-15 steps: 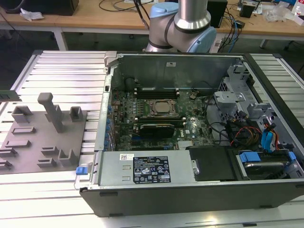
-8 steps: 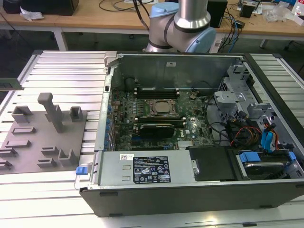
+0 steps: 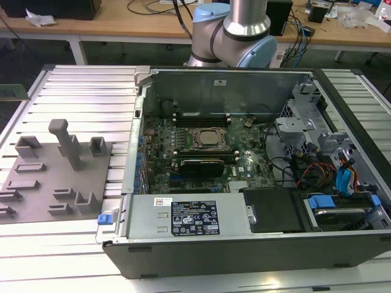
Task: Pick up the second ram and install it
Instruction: 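Pick up the second ram and move it above second insertion slot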
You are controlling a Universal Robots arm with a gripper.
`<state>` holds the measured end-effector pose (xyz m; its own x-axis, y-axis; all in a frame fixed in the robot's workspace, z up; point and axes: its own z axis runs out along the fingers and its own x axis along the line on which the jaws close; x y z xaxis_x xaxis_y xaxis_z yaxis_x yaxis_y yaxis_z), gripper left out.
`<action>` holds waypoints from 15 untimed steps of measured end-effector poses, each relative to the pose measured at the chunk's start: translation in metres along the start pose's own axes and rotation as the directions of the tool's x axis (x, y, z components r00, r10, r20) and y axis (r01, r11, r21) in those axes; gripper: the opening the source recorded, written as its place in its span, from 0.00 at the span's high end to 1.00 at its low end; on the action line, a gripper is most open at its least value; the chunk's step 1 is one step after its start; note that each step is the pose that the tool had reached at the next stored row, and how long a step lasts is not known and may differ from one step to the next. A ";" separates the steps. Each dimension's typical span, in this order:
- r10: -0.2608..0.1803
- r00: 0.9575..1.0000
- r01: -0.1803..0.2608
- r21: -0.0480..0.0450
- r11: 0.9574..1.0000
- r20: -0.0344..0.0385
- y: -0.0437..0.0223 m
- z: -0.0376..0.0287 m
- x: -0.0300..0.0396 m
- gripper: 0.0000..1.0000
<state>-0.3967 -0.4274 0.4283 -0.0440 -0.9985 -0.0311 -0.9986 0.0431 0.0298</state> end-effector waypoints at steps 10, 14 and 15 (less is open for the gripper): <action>0.000 1.000 0.000 0.000 1.000 0.000 -0.0237 -0.0007 -0.0011 0.87; 0.000 1.000 0.000 0.000 1.000 0.000 -0.0380 -0.0010 -0.0017 0.87; 0.000 1.000 0.000 0.000 1.000 0.000 -0.0399 -0.0011 -0.0017 0.87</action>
<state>-0.3568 -0.4274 0.4283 -0.0440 -0.9986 -0.0309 -0.9986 0.0430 0.0299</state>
